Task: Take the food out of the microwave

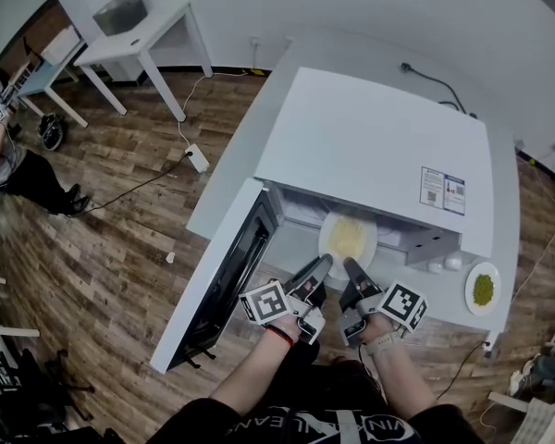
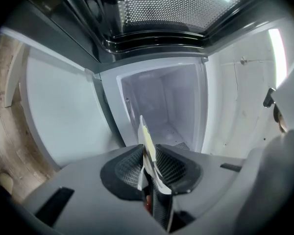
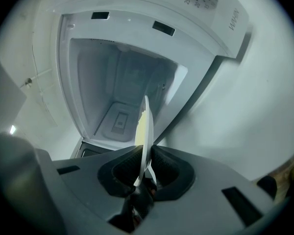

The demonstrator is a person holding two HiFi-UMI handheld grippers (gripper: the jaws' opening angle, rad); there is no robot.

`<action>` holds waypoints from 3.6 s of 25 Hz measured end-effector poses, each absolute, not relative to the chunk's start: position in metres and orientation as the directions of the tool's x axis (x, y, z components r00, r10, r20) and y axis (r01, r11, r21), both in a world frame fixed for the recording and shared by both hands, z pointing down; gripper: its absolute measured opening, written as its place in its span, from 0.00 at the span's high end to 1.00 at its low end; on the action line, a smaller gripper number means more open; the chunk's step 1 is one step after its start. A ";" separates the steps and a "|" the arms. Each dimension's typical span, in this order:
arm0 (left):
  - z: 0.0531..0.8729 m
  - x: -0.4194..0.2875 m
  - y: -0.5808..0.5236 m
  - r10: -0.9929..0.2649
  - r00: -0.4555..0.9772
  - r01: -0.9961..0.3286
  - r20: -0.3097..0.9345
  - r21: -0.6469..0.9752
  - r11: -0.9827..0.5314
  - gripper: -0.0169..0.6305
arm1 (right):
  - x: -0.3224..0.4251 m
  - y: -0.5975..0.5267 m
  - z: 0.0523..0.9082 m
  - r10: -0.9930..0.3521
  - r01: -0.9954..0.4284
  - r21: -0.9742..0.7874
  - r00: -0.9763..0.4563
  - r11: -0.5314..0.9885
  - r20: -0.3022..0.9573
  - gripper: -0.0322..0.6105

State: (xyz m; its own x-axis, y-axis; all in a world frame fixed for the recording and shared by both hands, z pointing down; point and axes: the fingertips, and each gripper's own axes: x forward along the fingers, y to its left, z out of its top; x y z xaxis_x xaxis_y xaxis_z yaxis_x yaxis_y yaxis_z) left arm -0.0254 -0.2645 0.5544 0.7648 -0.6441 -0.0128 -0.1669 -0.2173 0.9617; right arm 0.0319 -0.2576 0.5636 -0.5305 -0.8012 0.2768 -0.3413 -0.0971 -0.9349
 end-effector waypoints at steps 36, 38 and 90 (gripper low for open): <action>0.538 -0.029 -0.182 -0.687 0.722 -0.292 0.082 0.936 -0.195 0.87 | 0.028 -0.176 0.546 -0.738 -0.280 -0.957 -0.630 -0.073 0.241 0.85; 0.536 -0.028 -0.175 -0.683 0.725 -0.299 0.087 0.933 -0.199 0.87 | 0.030 -0.170 0.544 -0.736 -0.288 -0.955 -0.633 -0.063 0.240 0.85; 0.540 -0.020 0.001 -0.689 0.716 -0.320 0.108 0.928 -0.188 0.87 | 0.038 0.002 0.549 -0.708 -0.249 -0.966 -0.670 -0.067 0.222 0.85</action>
State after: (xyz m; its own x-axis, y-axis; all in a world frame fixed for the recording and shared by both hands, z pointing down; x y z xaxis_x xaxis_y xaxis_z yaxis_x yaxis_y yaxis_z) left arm -0.0198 0.0005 0.5398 0.7163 -0.6895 0.1075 -0.3204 -0.1880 0.9284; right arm 0.0375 0.0024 0.5487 -0.6705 -0.7081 0.2217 -0.2489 -0.0668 -0.9662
